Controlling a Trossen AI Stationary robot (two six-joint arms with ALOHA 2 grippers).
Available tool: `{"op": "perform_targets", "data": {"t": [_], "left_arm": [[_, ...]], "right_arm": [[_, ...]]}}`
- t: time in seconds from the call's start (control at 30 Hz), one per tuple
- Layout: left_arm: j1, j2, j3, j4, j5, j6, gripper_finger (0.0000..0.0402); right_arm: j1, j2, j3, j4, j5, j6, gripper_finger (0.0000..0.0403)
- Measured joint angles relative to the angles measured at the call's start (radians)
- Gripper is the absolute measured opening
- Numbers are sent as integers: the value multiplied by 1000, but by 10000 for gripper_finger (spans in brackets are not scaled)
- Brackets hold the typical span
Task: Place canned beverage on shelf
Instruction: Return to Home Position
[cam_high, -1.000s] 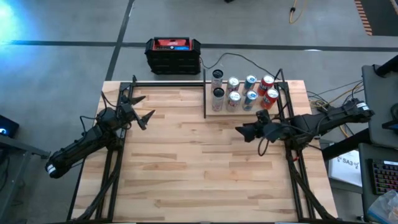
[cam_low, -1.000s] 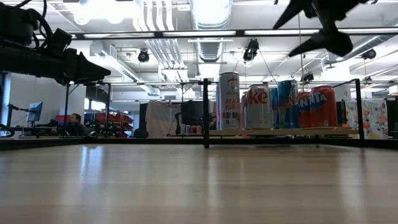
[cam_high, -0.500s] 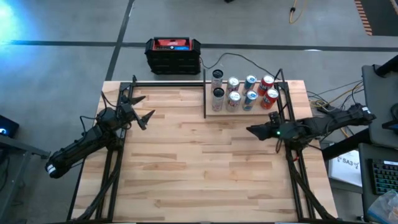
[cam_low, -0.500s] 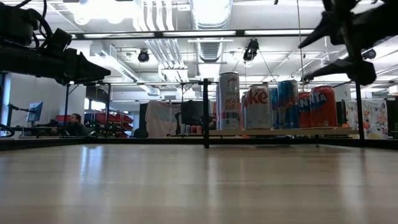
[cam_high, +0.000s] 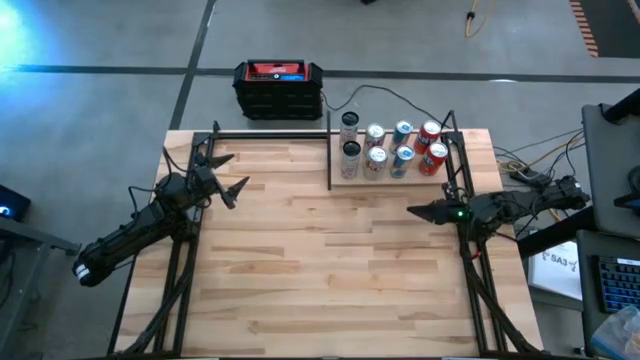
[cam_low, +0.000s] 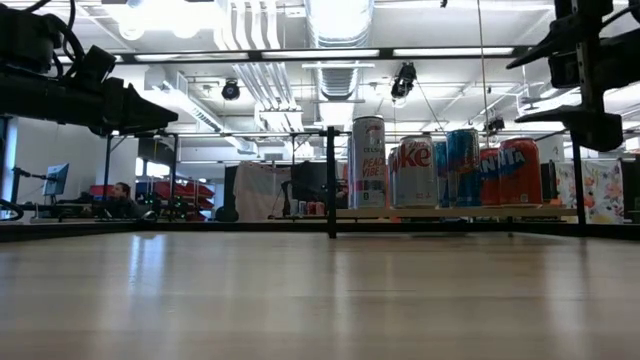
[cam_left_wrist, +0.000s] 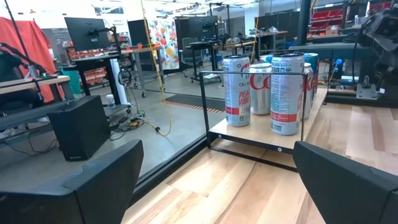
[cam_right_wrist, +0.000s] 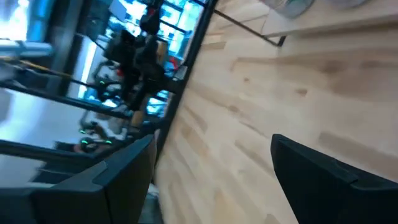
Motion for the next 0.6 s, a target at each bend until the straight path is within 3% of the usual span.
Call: {"op": "perform_targets", "data": {"t": [0.23, 0.43, 0.6], "left_arm": [[0, 0, 0, 0, 0, 0, 398], [0, 0, 0, 0, 0, 0, 398], [0, 0, 0, 0, 0, 0, 398]], "right_arm": [[0, -27, -7, 216, -28, 97, 302], [0, -17, 6, 408, -53, -195, 302], [0, 15, 6, 484, -177, -261, 302]]}}
